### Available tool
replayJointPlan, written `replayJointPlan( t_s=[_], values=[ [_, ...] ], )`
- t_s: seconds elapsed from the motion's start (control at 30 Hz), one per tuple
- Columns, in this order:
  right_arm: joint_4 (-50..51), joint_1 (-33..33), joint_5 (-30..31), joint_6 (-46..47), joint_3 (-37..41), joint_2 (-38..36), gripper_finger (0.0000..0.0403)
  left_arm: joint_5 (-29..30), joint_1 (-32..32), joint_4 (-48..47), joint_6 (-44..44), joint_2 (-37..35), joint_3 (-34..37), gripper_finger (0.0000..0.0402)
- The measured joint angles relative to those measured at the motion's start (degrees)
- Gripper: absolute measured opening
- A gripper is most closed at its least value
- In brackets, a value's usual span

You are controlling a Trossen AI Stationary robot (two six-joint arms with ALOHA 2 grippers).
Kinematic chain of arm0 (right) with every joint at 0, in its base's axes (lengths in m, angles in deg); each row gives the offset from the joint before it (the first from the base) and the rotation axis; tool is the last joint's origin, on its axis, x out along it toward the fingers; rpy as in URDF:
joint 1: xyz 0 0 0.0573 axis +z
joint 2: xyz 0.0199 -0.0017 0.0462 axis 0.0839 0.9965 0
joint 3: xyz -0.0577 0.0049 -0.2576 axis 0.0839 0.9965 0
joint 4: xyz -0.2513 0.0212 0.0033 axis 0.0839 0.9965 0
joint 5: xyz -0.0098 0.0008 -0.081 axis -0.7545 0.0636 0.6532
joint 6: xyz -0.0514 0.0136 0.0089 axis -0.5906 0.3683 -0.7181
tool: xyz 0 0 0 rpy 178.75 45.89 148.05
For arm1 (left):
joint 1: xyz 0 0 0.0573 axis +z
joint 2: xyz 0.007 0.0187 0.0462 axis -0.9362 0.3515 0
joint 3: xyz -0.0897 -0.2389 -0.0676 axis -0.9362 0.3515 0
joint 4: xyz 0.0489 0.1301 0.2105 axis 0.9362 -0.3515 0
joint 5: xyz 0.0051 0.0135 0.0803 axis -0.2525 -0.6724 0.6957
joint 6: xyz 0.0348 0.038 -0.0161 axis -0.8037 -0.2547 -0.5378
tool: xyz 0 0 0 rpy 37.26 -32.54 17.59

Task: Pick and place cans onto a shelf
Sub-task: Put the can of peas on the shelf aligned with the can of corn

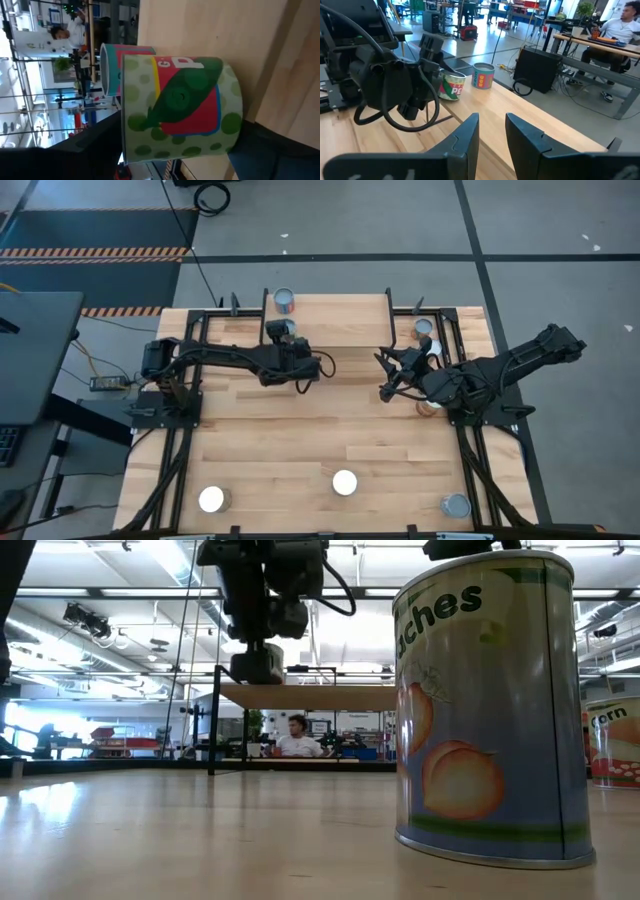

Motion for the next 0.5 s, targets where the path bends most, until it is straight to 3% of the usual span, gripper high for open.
replayJointPlan(
  t_s=[0.3, 0.5],
  values=[
    [0.0, 0.0, 0.0, 0.0, 0.0, 0.0, 0.0103, -2.3, -0.2, -0.2, 0.4, 0.0, 0.0, 0.0275],
    [0.0, 1.6, 0.0, 0.2, 0.0, -0.4, 0.0103, -3.0, -0.2, -0.2, 1.9, -0.1, 0.0, 0.0294]
  ],
)
